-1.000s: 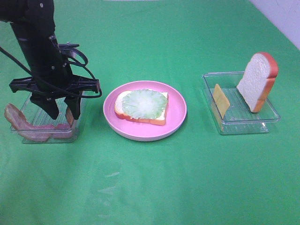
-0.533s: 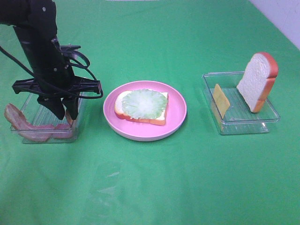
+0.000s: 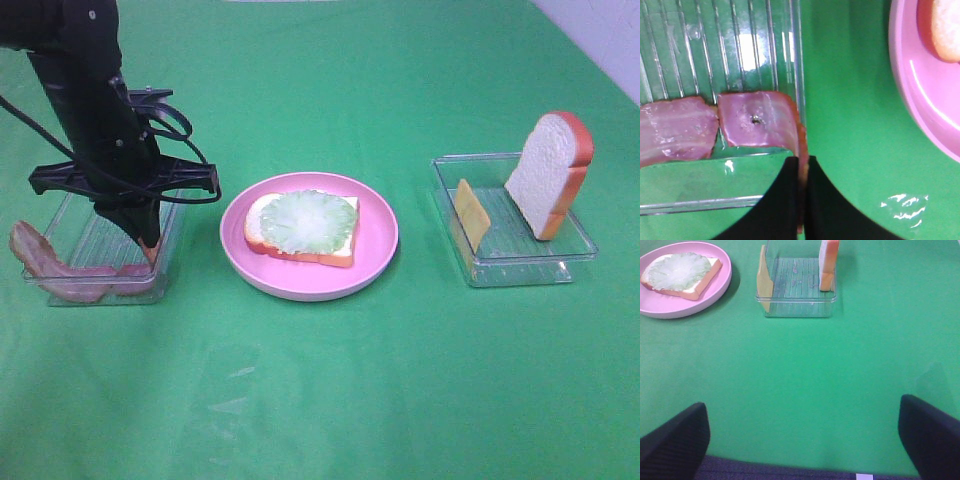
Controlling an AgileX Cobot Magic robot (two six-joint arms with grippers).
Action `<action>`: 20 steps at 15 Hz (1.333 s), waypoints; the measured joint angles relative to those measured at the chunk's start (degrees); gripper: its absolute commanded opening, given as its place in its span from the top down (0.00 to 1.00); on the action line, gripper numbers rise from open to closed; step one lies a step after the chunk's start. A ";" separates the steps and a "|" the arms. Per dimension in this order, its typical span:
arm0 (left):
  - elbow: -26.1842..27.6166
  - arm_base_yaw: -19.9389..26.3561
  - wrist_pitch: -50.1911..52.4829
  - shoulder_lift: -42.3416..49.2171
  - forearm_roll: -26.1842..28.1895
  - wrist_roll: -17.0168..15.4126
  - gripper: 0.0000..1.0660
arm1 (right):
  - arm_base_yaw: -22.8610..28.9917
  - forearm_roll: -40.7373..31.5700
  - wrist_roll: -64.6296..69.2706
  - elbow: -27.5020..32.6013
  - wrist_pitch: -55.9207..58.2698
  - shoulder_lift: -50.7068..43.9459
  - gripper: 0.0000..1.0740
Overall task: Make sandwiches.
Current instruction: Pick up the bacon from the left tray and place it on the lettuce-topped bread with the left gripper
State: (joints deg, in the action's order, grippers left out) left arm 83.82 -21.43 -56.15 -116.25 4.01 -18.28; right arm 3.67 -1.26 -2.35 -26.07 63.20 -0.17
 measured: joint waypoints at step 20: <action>18.96 -6.13 6.25 -8.08 38.62 18.28 1.00 | 0.00 0.00 0.00 0.00 0.00 0.00 0.08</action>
State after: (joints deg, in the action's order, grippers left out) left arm 102.79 -27.56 -49.90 -124.33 42.63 0.00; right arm 3.67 -1.26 -2.35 -26.07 63.20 -0.17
